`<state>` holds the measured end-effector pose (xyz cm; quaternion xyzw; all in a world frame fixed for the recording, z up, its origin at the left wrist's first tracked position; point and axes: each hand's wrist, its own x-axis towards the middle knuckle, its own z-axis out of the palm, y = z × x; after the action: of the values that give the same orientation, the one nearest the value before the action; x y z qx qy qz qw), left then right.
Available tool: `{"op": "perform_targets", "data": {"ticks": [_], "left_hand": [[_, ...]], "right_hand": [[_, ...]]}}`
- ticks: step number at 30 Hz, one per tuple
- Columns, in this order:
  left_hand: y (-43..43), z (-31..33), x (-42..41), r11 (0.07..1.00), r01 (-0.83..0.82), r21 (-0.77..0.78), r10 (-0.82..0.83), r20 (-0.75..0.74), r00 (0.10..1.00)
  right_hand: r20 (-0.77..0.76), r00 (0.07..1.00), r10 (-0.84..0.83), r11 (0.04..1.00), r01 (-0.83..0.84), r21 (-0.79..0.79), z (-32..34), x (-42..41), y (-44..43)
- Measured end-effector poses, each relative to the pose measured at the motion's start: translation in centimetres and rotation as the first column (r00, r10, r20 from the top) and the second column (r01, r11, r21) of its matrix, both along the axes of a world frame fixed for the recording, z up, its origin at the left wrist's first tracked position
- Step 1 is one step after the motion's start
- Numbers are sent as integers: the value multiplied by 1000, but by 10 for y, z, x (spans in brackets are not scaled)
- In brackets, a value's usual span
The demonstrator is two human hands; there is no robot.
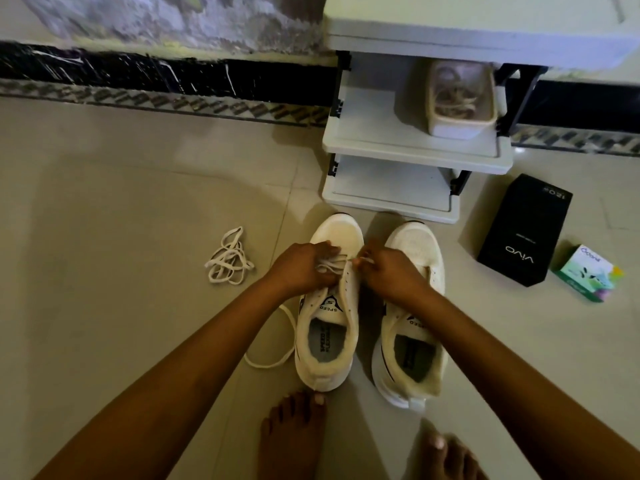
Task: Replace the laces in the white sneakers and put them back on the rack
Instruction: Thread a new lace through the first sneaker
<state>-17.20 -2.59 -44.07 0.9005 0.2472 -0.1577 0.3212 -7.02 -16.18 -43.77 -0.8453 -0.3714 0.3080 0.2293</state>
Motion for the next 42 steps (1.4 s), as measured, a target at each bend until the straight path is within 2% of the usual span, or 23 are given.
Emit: {"op": "perform_targets", "data": {"ticks": [3, 5, 7, 8, 10, 12, 14, 16, 17, 19, 23, 25, 26, 27, 28, 29, 31, 33, 35, 39, 42], "left_hand": [[0, -1, 0, 1000, 2, -7, -2, -2, 1000], [0, -1, -1, 1000, 2, -10, -2, -5, 1000], [0, 0, -1, 1000, 9, -5, -9, -9, 1000], [0, 1, 0, 1000, 3, -9, -3, -4, 1000], [-1, 2, 1, 1000, -7, -8, 7, 1, 1000], [-2, 3, 1, 1000, 1, 11, -1, -1, 1000], [-3, 3, 0, 1000, -10, -1, 10, 1, 1000], [-2, 2, 0, 1000, -18, -9, 19, 5, 1000], [-2, 1, 0, 1000, -18, -7, 18, 4, 1000], [-2, 0, 1, 1000, -11, -1, 11, -7, 1000], [-1, -2, 2, 1000, -5, -5, 5, -18, 1000], [-1, -4, 1, 1000, -7, -3, 7, -16, 1000], [-1, -4, 1, 1000, -3, 6, 3, -19, 1000], [0, -5, 1, 1000, 2, 16, -1, -23, 1000], [1, -5, 0, 1000, 2, 20, -2, -23, 1000], [2, -6, 0, 1000, -2, 16, 3, -22, 1000], [3, -8, 0, 1000, -9, 1, 9, -6, 1000], [1, -9, 0, 1000, -21, -2, 21, 5, 1000], [-2, -8, -1, 999, -43, -14, 43, 39, 998], [0, 0, -7, 980, -191, -60, 198, 127, 972], [3, 6, -11, 966, -254, -55, 257, 57, 965]], "right_hand": [[121, 991, 53, 997, -47, -57, -9, -2, -2], [95, 992, 80, 997, -78, -26, -3, 2, 0], [-119, 993, -10, 988, 28, 150, 16, 8, 2], [-279, 958, -64, 958, 137, 251, 31, 11, 3], [-538, 840, -69, 848, 333, 412, 60, 20, 3], [-650, 759, -34, 779, 428, 459, 75, 27, 4], [-561, 819, -124, 833, 393, 389, 69, 25, 9], [-288, 940, -180, 937, 253, 240, 44, 15, 12], [-149, 979, -138, 976, 160, 149, 30, 8, 11], [24, 1000, -2, 1000, 2, 5, 4, -6, 7], [274, 950, 150, 981, -109, -160, -11, -8, 3], [212, 959, 188, 979, -167, -114, -1, -1, 4], [91, 985, 144, 990, -144, -7, 11, 3, 4], [-96, 993, 73, 991, -61, 120, 25, 6, 3], [-254, 967, 12, 969, 51, 242, 39, 10, 3], [-312, 950, 5, 941, 101, 324, 51, 15, 2], [-333, 942, 43, 931, 83, 356, 58, 18, 1], [-379, 925, 24, 956, 90, 280, 52, 17, 2], [-344, 938, -49, 978, 114, 172, 46, 19, 1], [19, 997, -73, 997, 73, 20, 47, 33, -4], [145, 989, -30, 996, 41, -74, 46, 38, -7]]}}
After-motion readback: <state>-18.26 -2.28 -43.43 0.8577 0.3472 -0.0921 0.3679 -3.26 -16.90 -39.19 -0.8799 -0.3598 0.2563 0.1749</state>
